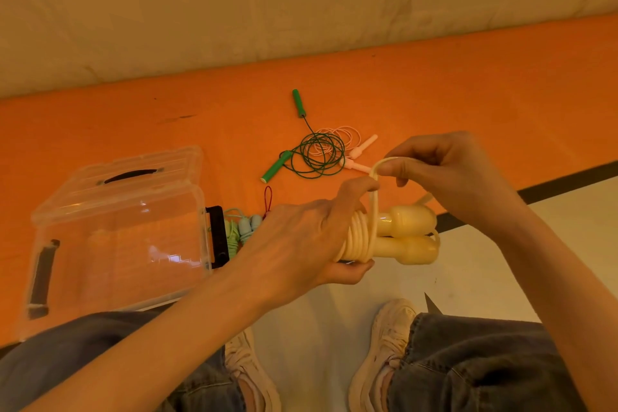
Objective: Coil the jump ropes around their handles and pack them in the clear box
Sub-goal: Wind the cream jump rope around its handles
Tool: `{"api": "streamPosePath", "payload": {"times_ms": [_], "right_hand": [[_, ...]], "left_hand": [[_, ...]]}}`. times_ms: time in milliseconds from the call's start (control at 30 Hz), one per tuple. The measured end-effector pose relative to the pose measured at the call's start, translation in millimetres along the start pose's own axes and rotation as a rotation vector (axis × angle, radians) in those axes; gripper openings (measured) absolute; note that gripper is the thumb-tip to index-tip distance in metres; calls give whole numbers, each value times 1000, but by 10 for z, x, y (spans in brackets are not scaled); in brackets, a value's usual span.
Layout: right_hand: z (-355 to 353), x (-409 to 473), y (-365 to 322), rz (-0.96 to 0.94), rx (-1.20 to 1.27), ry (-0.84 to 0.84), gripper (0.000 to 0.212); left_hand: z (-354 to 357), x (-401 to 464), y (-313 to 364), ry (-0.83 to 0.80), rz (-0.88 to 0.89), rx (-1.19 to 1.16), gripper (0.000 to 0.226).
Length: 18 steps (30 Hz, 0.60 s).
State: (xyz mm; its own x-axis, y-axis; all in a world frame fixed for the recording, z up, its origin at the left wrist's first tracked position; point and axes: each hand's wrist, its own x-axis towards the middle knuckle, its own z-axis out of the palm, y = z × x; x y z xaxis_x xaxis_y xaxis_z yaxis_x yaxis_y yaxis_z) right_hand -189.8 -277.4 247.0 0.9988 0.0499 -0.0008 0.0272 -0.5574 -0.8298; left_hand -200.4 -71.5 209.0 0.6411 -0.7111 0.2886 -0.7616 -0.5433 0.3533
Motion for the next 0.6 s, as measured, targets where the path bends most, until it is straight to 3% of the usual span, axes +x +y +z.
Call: {"api": "streamPosePath", "payload": {"times_ms": [133,367,600], "right_hand": [[-6,-3,-5,11,51,-46,18],[-20,0,-12,37,43,-58,20],[-69,13,6,61,53,-66,22]], "left_hand": [[3,-16,7,-12,87,14,54],[-23,-6,30,-42,61,-35,51],[3,-2,35,5,145,-2,49]]}}
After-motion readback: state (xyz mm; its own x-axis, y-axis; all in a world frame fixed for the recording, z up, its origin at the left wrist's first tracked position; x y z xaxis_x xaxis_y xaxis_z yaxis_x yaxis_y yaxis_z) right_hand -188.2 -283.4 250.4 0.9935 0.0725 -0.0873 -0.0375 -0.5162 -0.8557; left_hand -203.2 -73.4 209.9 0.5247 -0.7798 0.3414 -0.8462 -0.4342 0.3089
